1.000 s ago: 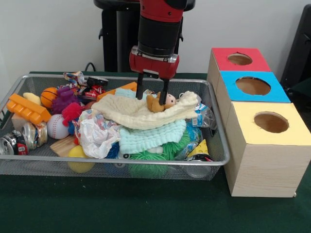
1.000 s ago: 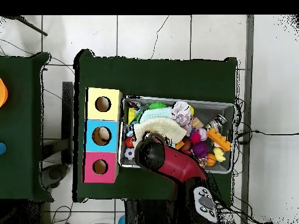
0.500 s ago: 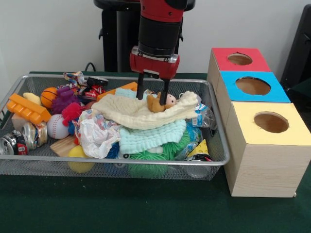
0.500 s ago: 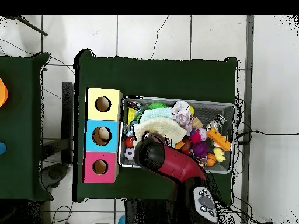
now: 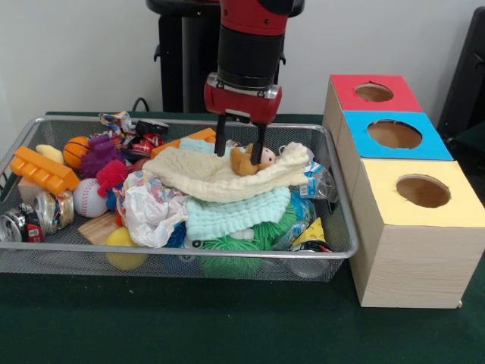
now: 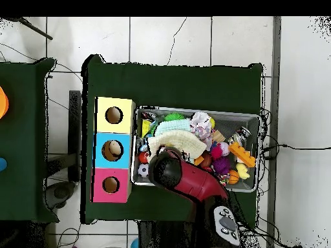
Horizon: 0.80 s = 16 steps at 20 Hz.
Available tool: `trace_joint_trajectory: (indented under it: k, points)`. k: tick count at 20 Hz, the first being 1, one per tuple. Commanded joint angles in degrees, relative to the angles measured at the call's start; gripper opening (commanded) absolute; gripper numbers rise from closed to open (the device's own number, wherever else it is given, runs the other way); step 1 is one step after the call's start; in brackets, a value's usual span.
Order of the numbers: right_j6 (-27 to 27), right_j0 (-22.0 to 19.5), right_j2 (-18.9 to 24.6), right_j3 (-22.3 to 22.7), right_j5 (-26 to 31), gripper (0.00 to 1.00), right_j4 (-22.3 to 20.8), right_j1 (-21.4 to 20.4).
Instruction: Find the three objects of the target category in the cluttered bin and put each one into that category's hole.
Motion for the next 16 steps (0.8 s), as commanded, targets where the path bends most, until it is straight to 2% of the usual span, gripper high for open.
trace_joint_trajectory:
  k: [1,15,16]
  points:
    - [12.40,-0.77,6.37,0.79,-1.92,1.00,1.45,1.27]
    - [12.42,-0.73,6.88,-0.43,-1.72,1.00,1.82,2.05]
    - [12.53,-0.90,7.03,-0.30,-2.06,0.00,1.81,2.04]
